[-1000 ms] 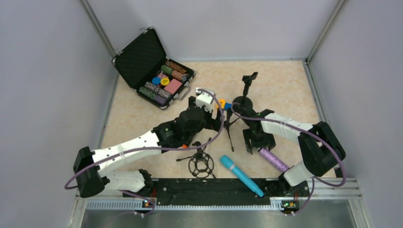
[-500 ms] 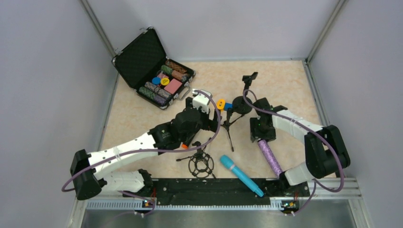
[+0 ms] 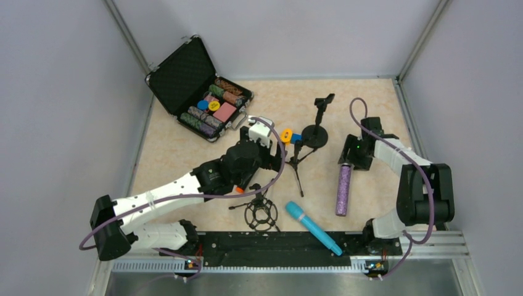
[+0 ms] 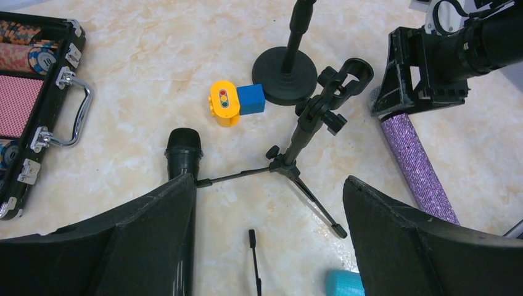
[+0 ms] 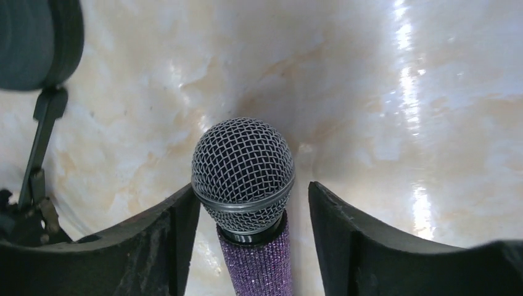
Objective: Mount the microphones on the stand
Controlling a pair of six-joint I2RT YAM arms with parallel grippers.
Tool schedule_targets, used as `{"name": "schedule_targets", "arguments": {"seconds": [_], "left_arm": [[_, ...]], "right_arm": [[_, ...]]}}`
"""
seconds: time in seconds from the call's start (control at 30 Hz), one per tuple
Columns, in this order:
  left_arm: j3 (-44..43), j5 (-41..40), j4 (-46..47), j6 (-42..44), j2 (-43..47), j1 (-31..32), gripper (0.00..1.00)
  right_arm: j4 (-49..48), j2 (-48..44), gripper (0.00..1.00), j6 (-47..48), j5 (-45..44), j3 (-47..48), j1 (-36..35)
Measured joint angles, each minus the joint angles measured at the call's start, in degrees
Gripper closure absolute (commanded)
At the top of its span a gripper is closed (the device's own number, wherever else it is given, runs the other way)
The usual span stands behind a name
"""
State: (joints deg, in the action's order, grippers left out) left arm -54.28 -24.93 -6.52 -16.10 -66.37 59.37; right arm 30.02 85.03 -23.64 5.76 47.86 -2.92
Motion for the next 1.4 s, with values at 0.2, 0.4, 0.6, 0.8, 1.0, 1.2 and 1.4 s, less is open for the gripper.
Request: {"name": "schedule_targets", "arguments": {"seconds": [0.2, 0.4, 0.6, 0.8, 1.0, 1.2, 1.4], "left_arm": [[0.2, 0.0, 0.0, 0.0, 0.3, 0.0, 0.06], [0.3, 0.0, -0.1, 0.0, 0.2, 0.0, 0.06], [0.3, -0.2, -0.1, 0.0, -0.5, 0.0, 0.06], [0.3, -0.2, -0.9, 0.2, -1.5, 0.0, 0.06], [0.3, -0.2, -0.9, 0.2, -1.6, 0.0, 0.06], [0.3, -0.2, -0.9, 0.2, -1.8, 0.0, 0.06], [0.3, -0.2, -0.9, -0.3, -1.8, 0.0, 0.06]], "right_arm": [[-0.9, 3.0, 0.21, 0.9, -2.9, 3.5, 2.4], [-0.1, 2.2, 0.17, 2.2, -4.0, 4.2, 2.3], [2.6, -5.6, 0.17, 2.6, -5.4, 3.1, 0.7], [4.9, -10.8, 0.24, 1.9, -7.7, 2.5, -5.3], [7.7, -10.5, 0.28, 1.4, -10.2, -0.2, -7.6], [8.1, -7.3, 0.31, 1.4, -11.6, -0.7, -8.4], [5.8, -2.0, 0.48, 1.2, -11.7, -1.7, -10.9]]}}
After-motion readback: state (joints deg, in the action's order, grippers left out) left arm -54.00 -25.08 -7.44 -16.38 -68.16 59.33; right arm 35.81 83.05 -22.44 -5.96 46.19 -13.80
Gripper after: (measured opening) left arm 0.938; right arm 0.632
